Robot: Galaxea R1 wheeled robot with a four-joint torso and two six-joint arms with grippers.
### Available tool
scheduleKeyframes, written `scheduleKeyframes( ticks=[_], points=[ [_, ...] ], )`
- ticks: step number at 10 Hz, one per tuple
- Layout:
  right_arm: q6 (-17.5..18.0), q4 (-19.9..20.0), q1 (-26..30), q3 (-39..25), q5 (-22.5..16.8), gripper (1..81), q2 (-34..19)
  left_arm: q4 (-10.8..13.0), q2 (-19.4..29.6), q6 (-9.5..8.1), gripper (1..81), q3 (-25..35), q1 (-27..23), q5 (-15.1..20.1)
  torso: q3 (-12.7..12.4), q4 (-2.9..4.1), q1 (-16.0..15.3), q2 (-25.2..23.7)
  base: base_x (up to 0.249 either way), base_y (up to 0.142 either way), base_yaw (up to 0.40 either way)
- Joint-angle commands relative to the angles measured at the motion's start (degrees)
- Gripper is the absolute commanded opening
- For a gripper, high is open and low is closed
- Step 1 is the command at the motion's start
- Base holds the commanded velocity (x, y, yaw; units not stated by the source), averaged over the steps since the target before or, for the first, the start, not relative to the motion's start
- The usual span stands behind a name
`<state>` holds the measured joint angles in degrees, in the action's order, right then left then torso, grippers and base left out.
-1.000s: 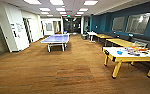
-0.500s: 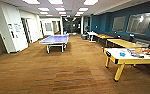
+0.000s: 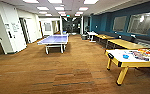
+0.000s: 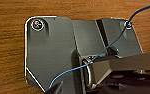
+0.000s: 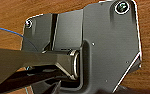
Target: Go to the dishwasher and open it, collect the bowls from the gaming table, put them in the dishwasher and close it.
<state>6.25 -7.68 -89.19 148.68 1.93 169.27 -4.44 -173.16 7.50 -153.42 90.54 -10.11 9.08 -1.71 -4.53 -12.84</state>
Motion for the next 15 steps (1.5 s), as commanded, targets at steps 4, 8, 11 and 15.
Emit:
scheduleKeyframes(
  ticks=[4, 8, 11, 15],
  points=[
    [-0.1, -0.2, 2.7, -0.1, -2.8, 81.1, 0.0, 0.0, 0.1, 0.41, 81.1, 0.1, -2.3, 2.9, 0.0, 0.0, 0.0, 0.0, 0.264, 0.0, 0.0],
    [-0.1, -0.2, 2.7, 0.0, -2.8, 81.1, 0.0, 0.1, -0.1, 0.41, 81.1, 0.1, -2.3, 2.9, 0.0, 0.0, 0.0, 0.0, 0.264, 0.0, 0.0],
    [-0.1, -0.2, 2.7, 0.0, -2.8, 81.1, 0.0, 0.0, -0.1, 0.41, 81.1, 0.1, -2.3, 2.9, 0.0, 0.0, 0.0, 0.0, 0.261, 0.0, 0.0],
    [-0.1, -0.2, 3.0, 0.0, -2.8, 81.1, 0.3, 0.0, 0.0, 0.41, 81.1, 0.1, -2.3, 3.0, 0.0, 0.0, -0.1, 0.0, 0.212, 0.0, 0.0]
  ],
)
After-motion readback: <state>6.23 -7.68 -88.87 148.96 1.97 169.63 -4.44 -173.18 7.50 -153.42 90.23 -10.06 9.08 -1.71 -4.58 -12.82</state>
